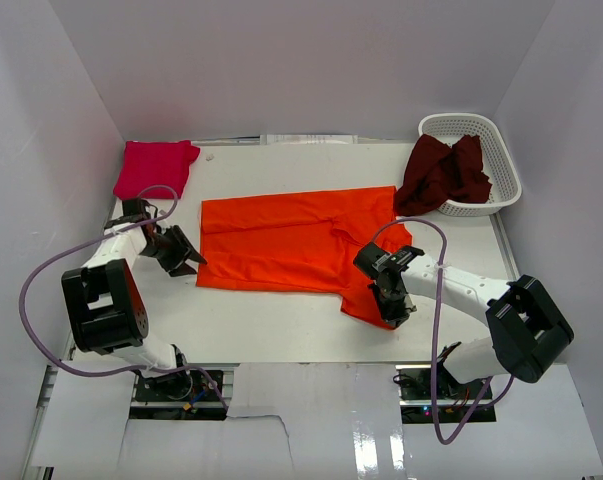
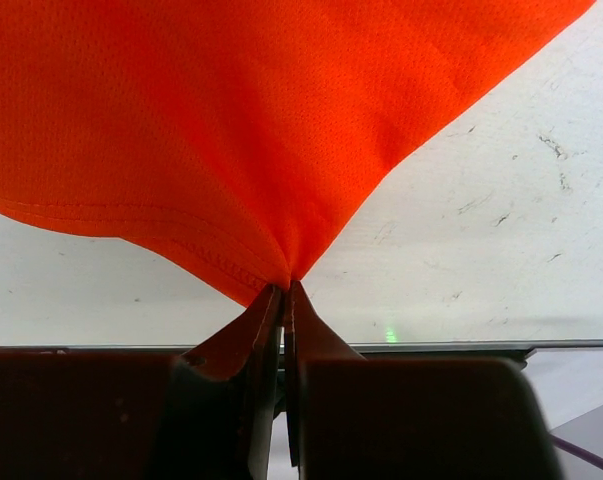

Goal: Fold and stack the t-shirts
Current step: Grap the side of the flattened tshirt closest away from the robot with both arms

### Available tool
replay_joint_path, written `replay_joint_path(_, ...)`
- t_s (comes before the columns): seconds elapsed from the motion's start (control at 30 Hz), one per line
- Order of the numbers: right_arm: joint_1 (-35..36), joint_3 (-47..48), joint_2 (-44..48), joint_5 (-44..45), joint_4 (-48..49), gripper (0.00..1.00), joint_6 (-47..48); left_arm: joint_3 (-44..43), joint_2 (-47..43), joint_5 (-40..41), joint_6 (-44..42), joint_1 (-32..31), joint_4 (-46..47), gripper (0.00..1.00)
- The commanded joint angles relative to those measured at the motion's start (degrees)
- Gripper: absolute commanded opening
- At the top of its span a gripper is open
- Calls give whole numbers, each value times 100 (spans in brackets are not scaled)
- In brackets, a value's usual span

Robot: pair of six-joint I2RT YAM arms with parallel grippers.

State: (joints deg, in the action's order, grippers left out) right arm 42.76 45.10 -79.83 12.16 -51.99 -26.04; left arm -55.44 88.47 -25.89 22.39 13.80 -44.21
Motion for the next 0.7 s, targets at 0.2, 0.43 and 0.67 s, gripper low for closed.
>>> replay_joint_path(0.2, -14, 8, 100, -65, 118, 8, 73, -2, 118, 268, -51, -62, 61, 50)
replay_joint_path(0.43, -14, 16, 99, -100, 145, 8, 91, -2, 303, 462, -42, -150, 105, 51)
replay_joint_path(0.67, -14, -36, 91, -126, 180, 8, 90, -98, 522, 567, 46, -299, 158, 51)
